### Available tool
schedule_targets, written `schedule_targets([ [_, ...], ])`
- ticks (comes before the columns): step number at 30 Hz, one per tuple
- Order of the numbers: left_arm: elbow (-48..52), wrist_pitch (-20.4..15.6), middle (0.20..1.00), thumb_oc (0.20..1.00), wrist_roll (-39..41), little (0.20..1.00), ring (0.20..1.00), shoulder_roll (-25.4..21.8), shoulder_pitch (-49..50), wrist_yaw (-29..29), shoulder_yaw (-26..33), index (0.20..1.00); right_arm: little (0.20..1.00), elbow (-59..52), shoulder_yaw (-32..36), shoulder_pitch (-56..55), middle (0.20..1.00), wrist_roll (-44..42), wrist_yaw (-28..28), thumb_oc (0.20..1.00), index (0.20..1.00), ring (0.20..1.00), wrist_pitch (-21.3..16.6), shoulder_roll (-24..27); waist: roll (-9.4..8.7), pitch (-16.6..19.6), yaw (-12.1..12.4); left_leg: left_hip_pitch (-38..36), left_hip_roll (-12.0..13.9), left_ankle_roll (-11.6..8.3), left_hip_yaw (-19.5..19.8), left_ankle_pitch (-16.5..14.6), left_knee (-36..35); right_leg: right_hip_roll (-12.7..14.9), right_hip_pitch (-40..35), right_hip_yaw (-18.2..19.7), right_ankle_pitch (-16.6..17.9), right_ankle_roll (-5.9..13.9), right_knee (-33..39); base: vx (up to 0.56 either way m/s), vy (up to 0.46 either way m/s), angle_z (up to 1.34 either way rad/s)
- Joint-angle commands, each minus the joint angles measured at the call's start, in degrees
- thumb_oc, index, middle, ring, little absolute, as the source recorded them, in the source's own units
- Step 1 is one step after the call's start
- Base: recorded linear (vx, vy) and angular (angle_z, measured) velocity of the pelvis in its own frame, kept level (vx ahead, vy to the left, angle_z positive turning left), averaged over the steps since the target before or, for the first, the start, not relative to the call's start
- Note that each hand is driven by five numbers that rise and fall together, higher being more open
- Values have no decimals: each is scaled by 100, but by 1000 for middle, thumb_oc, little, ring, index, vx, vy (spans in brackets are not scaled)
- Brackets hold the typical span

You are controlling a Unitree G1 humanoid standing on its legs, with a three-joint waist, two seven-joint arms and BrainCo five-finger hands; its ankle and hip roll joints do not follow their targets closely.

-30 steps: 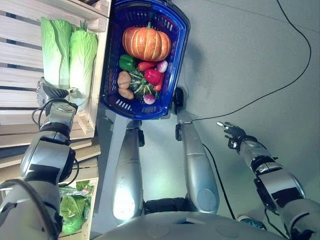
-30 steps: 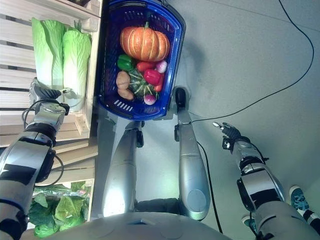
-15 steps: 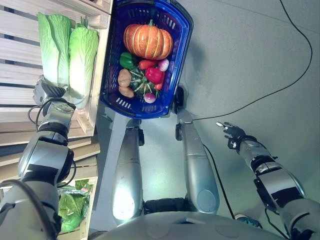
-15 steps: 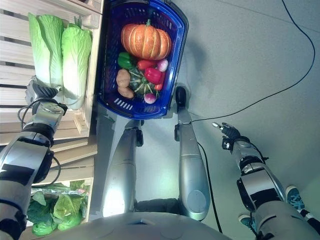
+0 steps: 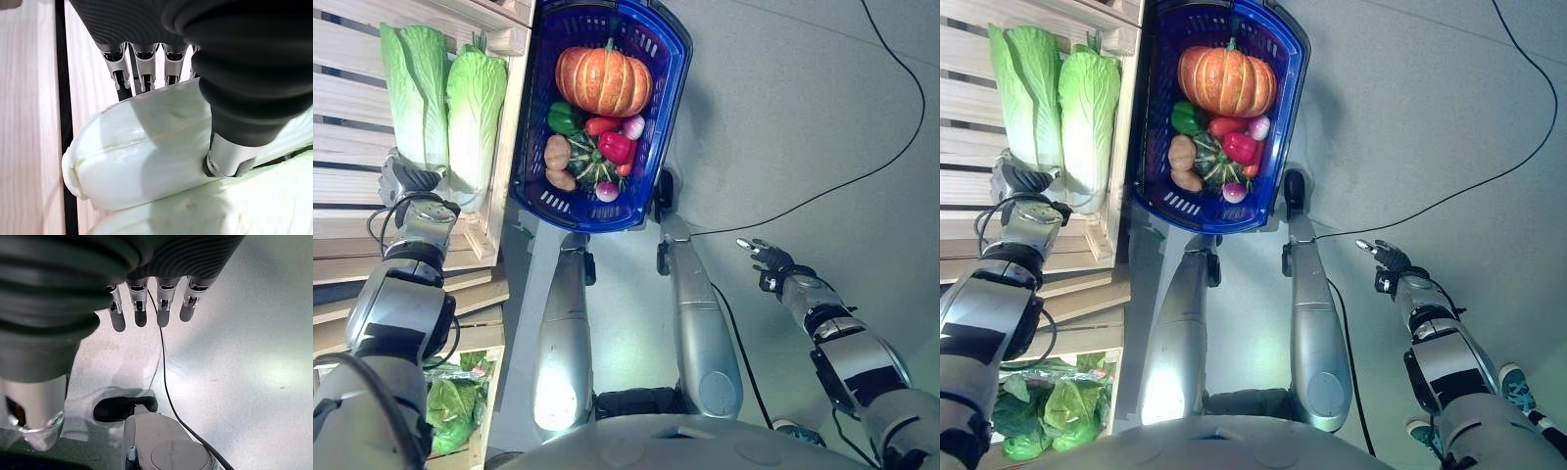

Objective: Pick up fruits and vegetables into the basket

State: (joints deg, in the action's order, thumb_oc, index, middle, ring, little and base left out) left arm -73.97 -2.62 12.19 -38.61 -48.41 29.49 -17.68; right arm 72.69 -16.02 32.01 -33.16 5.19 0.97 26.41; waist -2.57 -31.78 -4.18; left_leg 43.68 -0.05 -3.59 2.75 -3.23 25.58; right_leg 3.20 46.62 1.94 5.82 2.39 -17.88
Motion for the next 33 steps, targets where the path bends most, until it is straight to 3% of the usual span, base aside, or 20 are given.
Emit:
schedule_targets([
  [1, -143, -535, 200, 200, 848, 200, 200, 265, 321, -167, 554, 200, 1000, 45, -18, -368, 1000, -164, -62, 1000, 1000, 1000, -95, 143, 56, 198, 81, -131, -238, 101, -59, 435, -680, -318, -372, -411, -760, -73, -289, -2, -38, 2],
  [3, -94, -725, 200, 200, 1127, 200, 200, 280, 380, -181, 671, 200, 1000, 37, 18, -363, 1000, -223, -65, 1000, 1000, 1000, -130, 137, 72, 198, 91, -173, -241, 98, -53, 438, -698, -307, -414, -416, -762, -67, -278, -10, -39, 2],
  [6, 113, -1312, 200, 200, 1636, 200, 200, 315, 576, -337, 983, 200, 1000, 3, 112, -353, 1000, -375, -89, 1000, 1000, 1000, -261, 153, 112, 198, 126, -249, -249, 87, -45, 425, -710, -289, -502, -428, -787, -64, -262, -6, -45, 1],
  [10, 710, -1876, 200, 200, 2011, 200, 200, 386, 918, -325, 1343, 200, 1000, -180, 316, -394, 1000, -663, -87, 1000, 1000, 1000, -639, 187, 161, 198, 179, -360, -261, 86, -33, 400, -750, -282, -618, -447, -820, -67, -239, 4, -41, 3],
  [17, 1678, -2425, 200, 200, 1587, 200, 200, 440, 1221, 32, 1532, 200, 1000, -690, 578, -369, 1000, -1055, -293, 1000, 1000, 1000, -1188, 230, 188, 198, 258, -433, -272, 90, -8, 424, -823, -287, -710, -478, -819, -83, -210, -8, -41, 2],
  [22, 2668, -2462, 200, 200, 683, 200, 200, 384, 1304, 478, 1265, 200, 1000, -1596, 770, -454, 1000, -1079, -849, 1000, 1000, 1000, -1661, 211, 201, 198, 261, -489, -278, 105, -25, 369, -833, -307, -764, -472, -852, -77, -230, -1, -7, 1],
  [33, 3632, -2329, 200, 200, -415, 200, 200, 150, 1032, 478, 797, 200, 1000, -2961, 862, -414, 1000, -1002, -1376, 1000, 1000, 1000, -2166, 186, 253, 198, 194, -473, -263, 126, -139, 418, -918, -329, -722, -446, -761, -64, -171, 0, 0, 0],
])
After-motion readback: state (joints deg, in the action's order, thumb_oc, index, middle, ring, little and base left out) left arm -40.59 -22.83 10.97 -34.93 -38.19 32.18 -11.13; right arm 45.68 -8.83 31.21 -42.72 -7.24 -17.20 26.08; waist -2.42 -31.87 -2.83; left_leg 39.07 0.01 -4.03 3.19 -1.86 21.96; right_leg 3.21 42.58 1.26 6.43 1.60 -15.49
